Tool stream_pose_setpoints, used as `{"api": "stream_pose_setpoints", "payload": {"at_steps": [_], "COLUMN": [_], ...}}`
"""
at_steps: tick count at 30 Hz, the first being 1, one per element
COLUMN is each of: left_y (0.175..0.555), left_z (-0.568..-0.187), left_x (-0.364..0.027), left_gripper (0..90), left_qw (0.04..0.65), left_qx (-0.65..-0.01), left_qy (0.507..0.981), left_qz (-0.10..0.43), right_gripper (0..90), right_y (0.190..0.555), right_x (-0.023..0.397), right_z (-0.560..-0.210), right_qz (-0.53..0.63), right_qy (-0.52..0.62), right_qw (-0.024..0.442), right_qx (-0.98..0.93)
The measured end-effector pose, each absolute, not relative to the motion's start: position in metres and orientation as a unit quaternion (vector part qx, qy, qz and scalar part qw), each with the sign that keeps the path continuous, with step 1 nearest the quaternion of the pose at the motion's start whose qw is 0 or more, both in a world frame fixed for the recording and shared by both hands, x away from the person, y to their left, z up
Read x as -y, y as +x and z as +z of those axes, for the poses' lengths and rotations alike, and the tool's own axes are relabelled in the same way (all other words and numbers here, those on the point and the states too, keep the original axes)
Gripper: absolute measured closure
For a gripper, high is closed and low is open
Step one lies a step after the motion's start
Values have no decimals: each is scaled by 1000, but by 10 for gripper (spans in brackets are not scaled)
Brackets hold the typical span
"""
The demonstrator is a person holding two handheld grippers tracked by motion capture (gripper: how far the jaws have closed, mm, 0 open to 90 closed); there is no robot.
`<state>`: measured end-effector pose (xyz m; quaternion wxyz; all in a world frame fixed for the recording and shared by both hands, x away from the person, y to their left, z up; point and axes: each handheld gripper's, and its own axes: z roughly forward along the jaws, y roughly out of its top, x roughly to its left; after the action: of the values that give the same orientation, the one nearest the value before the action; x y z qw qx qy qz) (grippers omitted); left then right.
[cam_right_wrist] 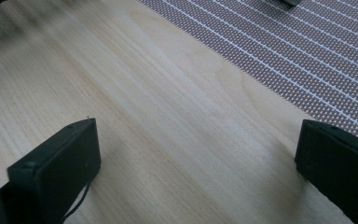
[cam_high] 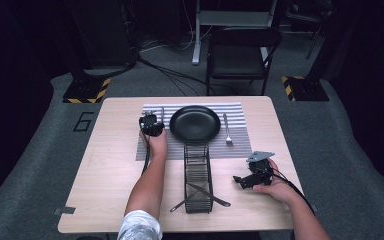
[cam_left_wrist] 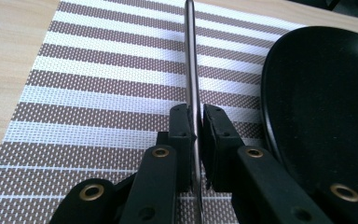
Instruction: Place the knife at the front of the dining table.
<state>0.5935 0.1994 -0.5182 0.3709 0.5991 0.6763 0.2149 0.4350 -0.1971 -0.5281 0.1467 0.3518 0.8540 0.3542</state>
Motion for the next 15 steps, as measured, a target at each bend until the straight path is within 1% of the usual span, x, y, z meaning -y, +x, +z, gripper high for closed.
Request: {"api": "stream_pose_setpoints", "payload": {"at_steps": [4, 6, 11, 12, 14, 15], "left_y": [595, 595, 595, 595, 595, 594], "left_z": [-521, -523, -523, -524, -524, -523], "left_x": [-202, -203, -205, -205, -206, -206], "left_gripper": [825, 825, 823, 819, 767, 767], "left_qw": [369, 380, 384, 385, 388, 384], "left_qx": [-680, -674, -675, -676, -676, -674], "left_qy": [598, 598, 596, 595, 592, 596], "left_qz": [211, 209, 203, 203, 204, 208], "right_gripper": [0, 0, 0, 0, 0, 0], "right_y": [435, 435, 435, 435, 435, 435], "right_x": [197, 197, 197, 197, 197, 197], "right_z": [-528, -528, -528, -528, -528, -528], "right_qz": [354, 354, 354, 354, 354, 354], "right_qy": [352, 352, 352, 352, 352, 352], "right_qw": [147, 147, 147, 147, 147, 147], "right_qx": [-854, -854, -854, -854, -854, -854]}}
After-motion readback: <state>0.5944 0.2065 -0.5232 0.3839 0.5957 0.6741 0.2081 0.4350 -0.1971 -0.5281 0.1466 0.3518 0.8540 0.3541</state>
